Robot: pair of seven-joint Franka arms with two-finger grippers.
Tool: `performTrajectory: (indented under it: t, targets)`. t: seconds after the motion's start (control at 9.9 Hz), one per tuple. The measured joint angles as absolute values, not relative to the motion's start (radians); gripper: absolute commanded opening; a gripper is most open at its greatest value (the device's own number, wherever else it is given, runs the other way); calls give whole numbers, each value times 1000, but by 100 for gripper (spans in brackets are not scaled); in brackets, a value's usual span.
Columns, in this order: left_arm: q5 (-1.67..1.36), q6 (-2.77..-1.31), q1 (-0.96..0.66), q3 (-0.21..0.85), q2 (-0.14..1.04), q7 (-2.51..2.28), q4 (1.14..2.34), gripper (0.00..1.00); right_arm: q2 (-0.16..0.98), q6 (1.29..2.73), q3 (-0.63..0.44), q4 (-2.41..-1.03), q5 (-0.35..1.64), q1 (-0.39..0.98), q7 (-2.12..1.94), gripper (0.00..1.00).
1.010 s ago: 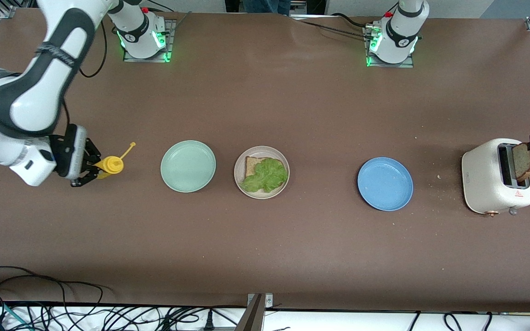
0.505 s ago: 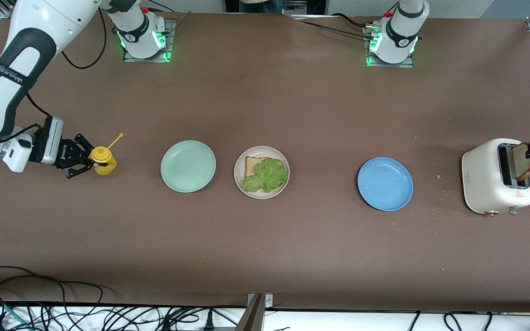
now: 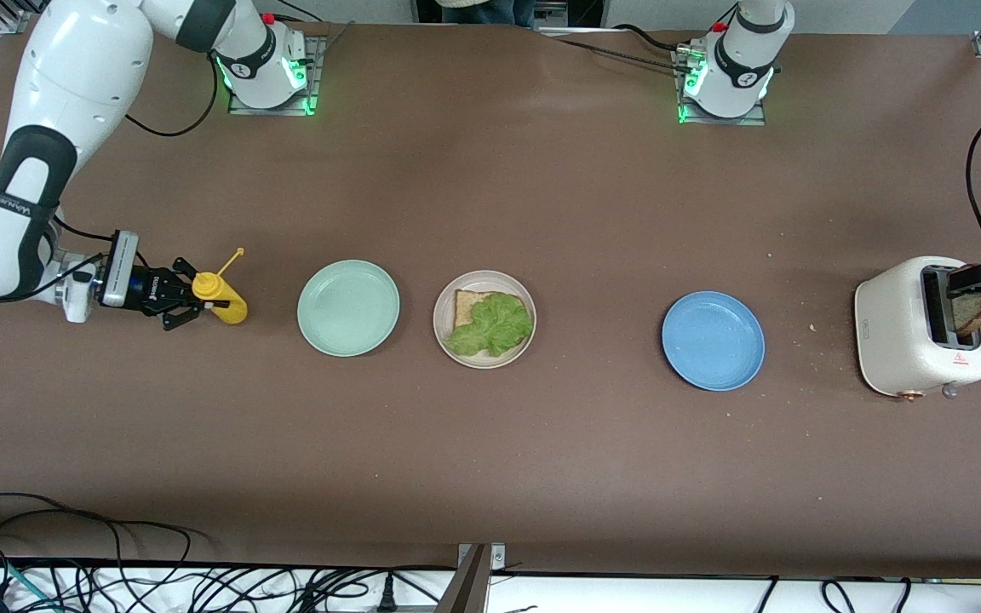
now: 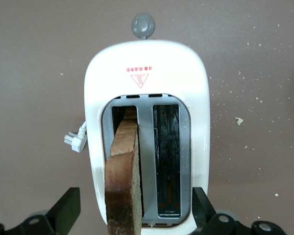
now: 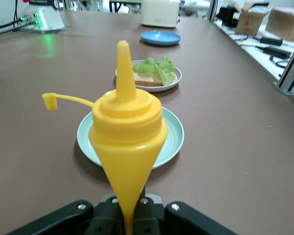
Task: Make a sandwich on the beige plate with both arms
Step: 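Lower the mustard with the right gripper while the left gripper reaches the toast, then release the mustard with the right gripper while the left gripper grasps the toast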
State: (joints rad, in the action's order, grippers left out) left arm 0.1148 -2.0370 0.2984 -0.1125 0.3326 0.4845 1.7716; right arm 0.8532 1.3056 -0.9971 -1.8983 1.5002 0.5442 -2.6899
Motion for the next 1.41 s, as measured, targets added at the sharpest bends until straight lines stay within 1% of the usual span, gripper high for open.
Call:
performTrajectory:
  t: [0.1,0.2,0.3,0.71,0.81,0.91,1.01,1.11,1.31,1.41]
  targets:
    - [115,-2038,305,-112,340,500,1775,33,853,1305,-977,-1898,1506,528,-2699,1]
    - [115,-2040,315,-111,347,507,1776,9,853,1305,-973,-1898,1514,527,-2701,1]
    - [114,-2043,326,-111,352,519,1776,0,853,1306,-970,-1897,1524,527,-2702,1]
    - [113,-2041,339,-106,353,530,1759,0,870,1309,-916,-1897,1531,520,-2705,1]
    - [113,-2030,339,-100,353,530,1738,0,879,1310,-910,-1897,1532,516,-2706,4]
    - [113,-2000,337,-96,352,530,1704,0,887,1310,-902,-1897,1534,509,-2706,9]
    - [113,-1948,337,-91,351,531,1656,0,895,1310,-885,-1896,1535,491,-2706,26]
    - [113,-1882,333,-82,350,532,1596,0,899,1312,-843,-1896,1536,451,-2706,99]
    - [101,-1784,308,-65,346,532,1483,0,902,1316,-752,-1894,1549,362,-2716,100]
    - [64,-1731,285,-62,345,532,1440,0,902,1315,-737,-1890,1566,342,-2717,100]
